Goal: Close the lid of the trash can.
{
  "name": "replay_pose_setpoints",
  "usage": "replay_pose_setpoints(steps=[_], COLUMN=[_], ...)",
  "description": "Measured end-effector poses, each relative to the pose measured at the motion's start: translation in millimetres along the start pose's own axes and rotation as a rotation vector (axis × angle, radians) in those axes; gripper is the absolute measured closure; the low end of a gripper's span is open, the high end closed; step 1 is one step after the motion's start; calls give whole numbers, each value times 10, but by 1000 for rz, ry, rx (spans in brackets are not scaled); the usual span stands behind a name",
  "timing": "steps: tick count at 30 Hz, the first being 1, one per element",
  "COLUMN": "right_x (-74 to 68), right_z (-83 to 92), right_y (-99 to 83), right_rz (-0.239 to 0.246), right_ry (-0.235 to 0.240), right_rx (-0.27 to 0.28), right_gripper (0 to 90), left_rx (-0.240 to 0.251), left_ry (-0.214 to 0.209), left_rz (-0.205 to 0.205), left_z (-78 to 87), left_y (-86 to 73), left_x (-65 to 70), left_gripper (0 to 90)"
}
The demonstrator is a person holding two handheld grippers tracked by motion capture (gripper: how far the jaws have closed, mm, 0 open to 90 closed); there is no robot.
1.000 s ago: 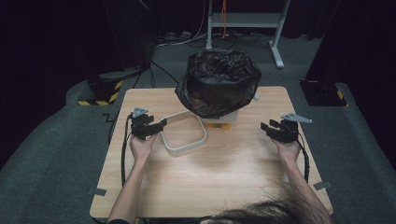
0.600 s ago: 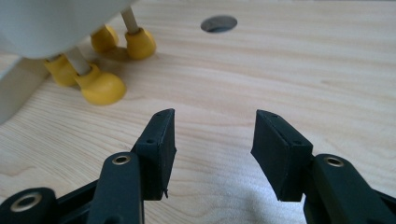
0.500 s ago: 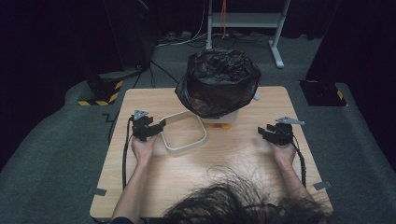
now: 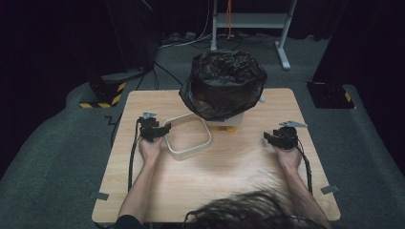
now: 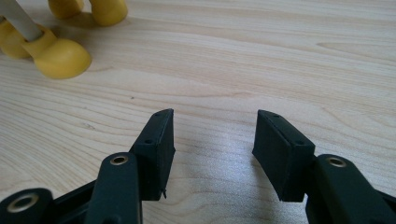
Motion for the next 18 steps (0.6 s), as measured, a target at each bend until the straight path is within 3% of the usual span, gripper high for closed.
replay_pose_setpoints(steps=[5, 13, 18], right_x=[-2, -60, -50], right_z=[-23, -43, -44], right_y=[-14, -28, -29], right_rz=[8, 107, 98], right_ry=[-10, -60, -76], right_rx=[-29, -50, -54], right_gripper=[468, 413, 376], left_rx=[-6, -24, -40], left_ry=[11, 3, 10], left_rz=[-10, -9, -17], left_z=[-82, -177, -196], left_y=[-16, -60, -95], left_x=[-8, 4, 7], left_gripper=[425, 538, 607])
Point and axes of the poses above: each handheld gripper's, and its own axes: z roughly backward along the jaws, y roughly out of its top, x roughly to its right, the point moved 6 cm from there along -z, roughly forward along the jaws, and after that the axes turned 14 degrees about x, right-handed, at the moved point
